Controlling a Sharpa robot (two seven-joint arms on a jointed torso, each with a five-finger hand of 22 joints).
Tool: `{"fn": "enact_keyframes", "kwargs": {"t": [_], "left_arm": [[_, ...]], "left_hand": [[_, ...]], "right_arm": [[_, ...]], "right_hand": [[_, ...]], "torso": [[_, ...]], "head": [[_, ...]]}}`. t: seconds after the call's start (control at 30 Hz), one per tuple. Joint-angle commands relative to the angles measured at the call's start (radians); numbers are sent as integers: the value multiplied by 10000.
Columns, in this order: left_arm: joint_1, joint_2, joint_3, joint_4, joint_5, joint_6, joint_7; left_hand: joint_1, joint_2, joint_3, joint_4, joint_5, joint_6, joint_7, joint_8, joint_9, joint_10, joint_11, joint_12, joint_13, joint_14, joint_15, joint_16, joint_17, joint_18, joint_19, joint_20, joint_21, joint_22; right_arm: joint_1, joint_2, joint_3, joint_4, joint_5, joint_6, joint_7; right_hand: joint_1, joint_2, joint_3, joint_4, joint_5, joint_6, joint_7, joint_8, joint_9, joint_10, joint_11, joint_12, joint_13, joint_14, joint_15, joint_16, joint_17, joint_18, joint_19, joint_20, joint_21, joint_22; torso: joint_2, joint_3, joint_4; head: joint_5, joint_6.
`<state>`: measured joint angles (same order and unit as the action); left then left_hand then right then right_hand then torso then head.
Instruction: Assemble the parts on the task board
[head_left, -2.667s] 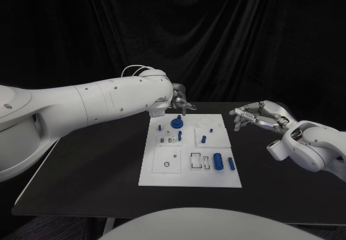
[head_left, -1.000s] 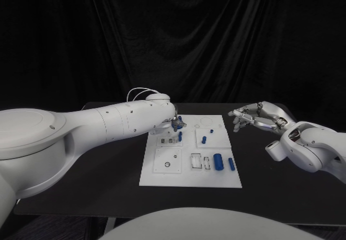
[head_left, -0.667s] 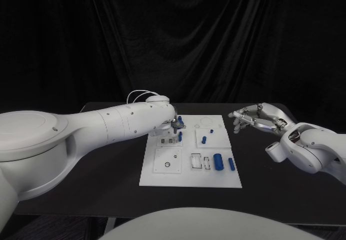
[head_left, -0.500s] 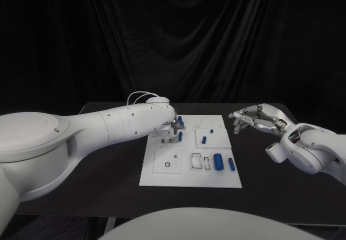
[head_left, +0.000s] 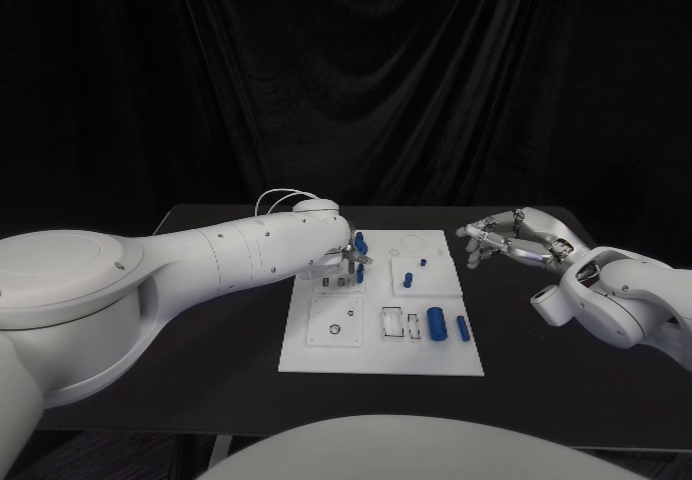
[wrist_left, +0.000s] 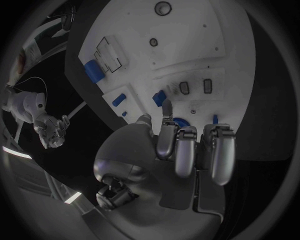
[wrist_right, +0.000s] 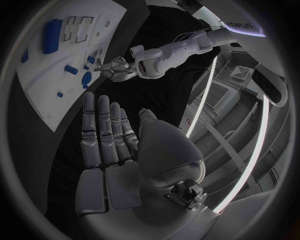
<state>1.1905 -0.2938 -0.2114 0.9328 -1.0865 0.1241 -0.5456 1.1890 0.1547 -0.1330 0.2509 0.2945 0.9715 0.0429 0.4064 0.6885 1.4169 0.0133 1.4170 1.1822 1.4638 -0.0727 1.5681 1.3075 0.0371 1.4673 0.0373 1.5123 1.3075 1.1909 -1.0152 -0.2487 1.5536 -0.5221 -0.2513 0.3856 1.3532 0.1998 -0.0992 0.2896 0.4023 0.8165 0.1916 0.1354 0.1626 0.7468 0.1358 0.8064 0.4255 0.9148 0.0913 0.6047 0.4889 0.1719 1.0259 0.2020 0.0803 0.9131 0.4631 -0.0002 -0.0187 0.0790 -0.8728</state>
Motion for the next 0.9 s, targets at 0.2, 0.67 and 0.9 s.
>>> {"fn": "enact_keyframes", "kwargs": {"t": [0.2,0.67,0.9], "left_arm": [[-72,82,9,-114,78,62,218],[-169,226,9,-327,83,46,240],[-199,264,9,-400,85,105,226]], "left_hand": [[178,21,135,-28,75,-138,17,-164,72,1539,-414,1538,3886,1070,-43,27,2633,3,-113,-18,-84,1173],[218,33,214,-57,88,-176,33,-234,112,1539,-399,1538,3886,1070,-29,27,2633,18,-162,-5,-118,1117],[221,37,235,-60,86,-181,38,-253,124,1539,-394,1538,3886,1070,-24,27,2633,31,-205,-1,-145,1064]], "right_arm": [[-26,3,9,-10,-42,28,-132],[-28,28,9,-3,-42,94,-161],[-28,26,9,1,-42,100,-176]], "right_hand": [[111,8,-44,-7,58,41,-4,47,-12,81,2,43,-19,82,23,66,-19,105,64,8,36,-14],[162,-5,-43,-9,106,42,-3,49,-17,88,0,43,-36,83,20,81,-32,103,74,3,37,-21],[186,-5,-39,-10,127,46,-2,52,-18,88,0,41,-45,81,20,85,-38,101,77,1,37,-24]], "torso": [[-13,0,-2],[-14,3,-1],[-12,3,-7]], "head": [[-34,2],[-49,2],[-50,2]]}}
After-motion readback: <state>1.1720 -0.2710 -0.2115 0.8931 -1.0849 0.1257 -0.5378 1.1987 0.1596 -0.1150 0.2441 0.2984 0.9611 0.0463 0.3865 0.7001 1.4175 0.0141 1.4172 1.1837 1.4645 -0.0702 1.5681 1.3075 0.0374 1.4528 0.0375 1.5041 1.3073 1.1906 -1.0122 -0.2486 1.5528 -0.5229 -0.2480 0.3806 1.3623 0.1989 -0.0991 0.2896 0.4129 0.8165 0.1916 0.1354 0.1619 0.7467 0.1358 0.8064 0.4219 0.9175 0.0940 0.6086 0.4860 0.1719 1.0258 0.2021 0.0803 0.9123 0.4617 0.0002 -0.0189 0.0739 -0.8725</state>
